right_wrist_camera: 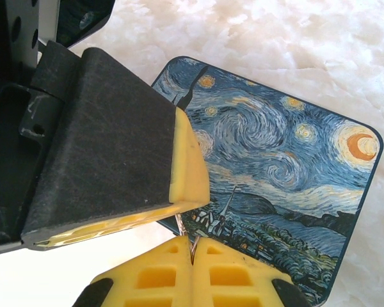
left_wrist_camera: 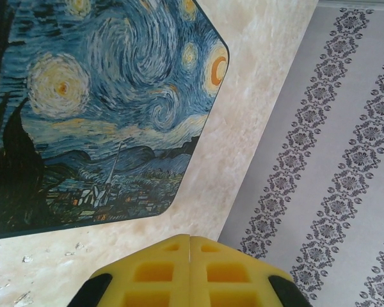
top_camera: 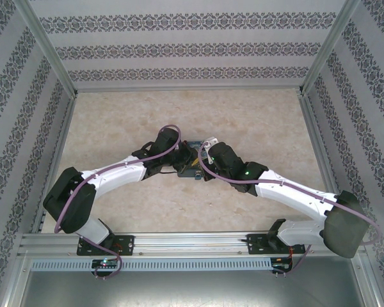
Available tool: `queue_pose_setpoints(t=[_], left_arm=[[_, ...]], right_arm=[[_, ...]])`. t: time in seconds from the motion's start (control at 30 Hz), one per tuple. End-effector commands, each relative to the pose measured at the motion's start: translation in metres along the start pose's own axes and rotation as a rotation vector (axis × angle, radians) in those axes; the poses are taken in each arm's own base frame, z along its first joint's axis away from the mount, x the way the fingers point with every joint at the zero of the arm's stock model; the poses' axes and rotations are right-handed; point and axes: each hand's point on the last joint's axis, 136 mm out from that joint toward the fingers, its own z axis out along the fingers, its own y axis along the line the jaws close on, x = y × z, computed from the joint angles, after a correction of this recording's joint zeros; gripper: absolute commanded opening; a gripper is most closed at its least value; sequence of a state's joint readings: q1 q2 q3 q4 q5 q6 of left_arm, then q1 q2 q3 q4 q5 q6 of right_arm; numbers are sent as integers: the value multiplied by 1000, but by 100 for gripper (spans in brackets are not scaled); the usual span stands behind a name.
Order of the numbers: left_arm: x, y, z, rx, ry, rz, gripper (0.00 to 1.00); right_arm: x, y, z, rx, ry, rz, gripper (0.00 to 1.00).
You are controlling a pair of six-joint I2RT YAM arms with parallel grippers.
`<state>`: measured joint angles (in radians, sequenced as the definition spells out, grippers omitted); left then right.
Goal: Unlock the padlock with the key
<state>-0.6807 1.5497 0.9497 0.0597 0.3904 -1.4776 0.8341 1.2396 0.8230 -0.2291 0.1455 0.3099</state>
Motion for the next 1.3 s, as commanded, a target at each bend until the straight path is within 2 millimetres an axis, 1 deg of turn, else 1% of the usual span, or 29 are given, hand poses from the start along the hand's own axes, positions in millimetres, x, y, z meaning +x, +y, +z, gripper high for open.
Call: queue_pose_setpoints(t=[0.0, 0.03, 0.07, 0.1, 0.13, 0.27, 0.3, 0.33, 0.4, 0.5, 0.6, 0.67, 0.73, 0.83, 0.93, 1.07, 1.17, 1.27], left_arm=[[5, -6, 3, 0, 6, 13, 0], [5, -6, 3, -1, 3, 21, 0], [4, -6, 2, -3, -3, 29, 0], [2, -6, 1, -5, -12, 41, 0], [0, -6, 0, -10, -23, 55, 0], [-8, -9, -9, -18, -68, 114, 0], [-11, -10, -11, -20, -81, 129, 0], [-13, -12, -14, -16, -91, 148, 0], [-15, -15, -18, -11, -110, 177, 0], [-20, -23, -25, 5, -144, 233, 0], [-25, -33, -32, 34, -191, 304, 0], [-29, -44, -39, 74, -228, 356, 0], [-32, -56, -46, 118, -257, 405, 0], [-35, -75, -59, 184, -308, 485, 0], [-37, -91, -69, 243, -355, 555, 0], [-41, -110, -81, 327, -414, 609, 0], [-45, -122, -86, 386, -453, 629, 0], [-47, -130, -88, 445, -477, 636, 0]], right_arm=[[-6, -2, -4, 21, -22, 10, 2], [-6, -4, -5, 25, -22, 16, 12], [-7, -5, -7, 26, -25, 25, 25], [-7, -8, -9, 30, -28, 43, 41], [-9, -13, -12, 32, -37, 67, 53], [-16, -33, -30, 11, -81, 205, 85], [-18, -39, -35, 8, -96, 238, 97], [-20, -45, -40, 18, -115, 266, 98], [-25, -57, -51, 54, -147, 299, 98], [-30, -69, -61, 54, -176, 371, 98], [-36, -80, -63, 7, -202, 517, 98], [-38, -91, -62, -1, -242, 639, 98], [-42, -97, -62, -18, -278, 715, 98], [-54, -99, -62, -53, -313, 781, 98], [-65, -96, -59, -108, -332, 861, 98], [-72, -99, -52, -158, -356, 1021, 98], [-82, -96, -49, -217, -376, 1047, 98], [-90, -95, -47, -235, -382, 1075, 98]])
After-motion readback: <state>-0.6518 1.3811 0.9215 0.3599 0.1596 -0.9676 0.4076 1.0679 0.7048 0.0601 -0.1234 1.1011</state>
